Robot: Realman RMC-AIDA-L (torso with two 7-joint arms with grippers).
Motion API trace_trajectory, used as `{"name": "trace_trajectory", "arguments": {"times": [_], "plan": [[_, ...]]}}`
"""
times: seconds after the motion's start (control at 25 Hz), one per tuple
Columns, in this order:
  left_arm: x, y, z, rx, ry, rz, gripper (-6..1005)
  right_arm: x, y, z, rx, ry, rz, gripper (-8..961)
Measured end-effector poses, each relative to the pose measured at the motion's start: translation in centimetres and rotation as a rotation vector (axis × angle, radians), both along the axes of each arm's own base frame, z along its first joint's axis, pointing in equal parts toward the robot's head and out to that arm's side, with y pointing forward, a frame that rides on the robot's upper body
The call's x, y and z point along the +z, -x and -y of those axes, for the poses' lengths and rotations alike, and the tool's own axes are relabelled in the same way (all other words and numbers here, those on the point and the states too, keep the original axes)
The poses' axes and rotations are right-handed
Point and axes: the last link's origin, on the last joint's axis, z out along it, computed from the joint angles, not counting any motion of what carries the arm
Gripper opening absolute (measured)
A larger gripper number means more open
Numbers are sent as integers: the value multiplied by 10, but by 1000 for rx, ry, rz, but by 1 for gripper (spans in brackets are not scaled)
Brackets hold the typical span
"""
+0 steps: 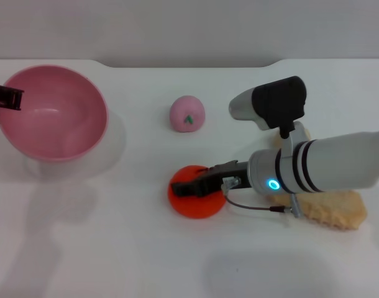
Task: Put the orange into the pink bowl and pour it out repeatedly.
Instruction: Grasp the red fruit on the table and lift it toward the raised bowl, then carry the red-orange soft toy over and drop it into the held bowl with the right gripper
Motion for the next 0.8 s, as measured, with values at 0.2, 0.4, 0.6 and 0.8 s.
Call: {"name": "trace_trajectory", "arguments": {"times": [0.2,0.4,0.6,0.8], "plan": [[0,0,0,0,0,1,41,-1,3,4,41,18,8,709],[-3,-2,1,-7,13,3,41,6,6,6,59,-3,-15,514],[-6,-4,0,-16,22,9,42,42,25,8,141,-88,-51,308],[-24,-9,-1,-45,84,17,42,106,46,11,208,-251,-56,251]]}}
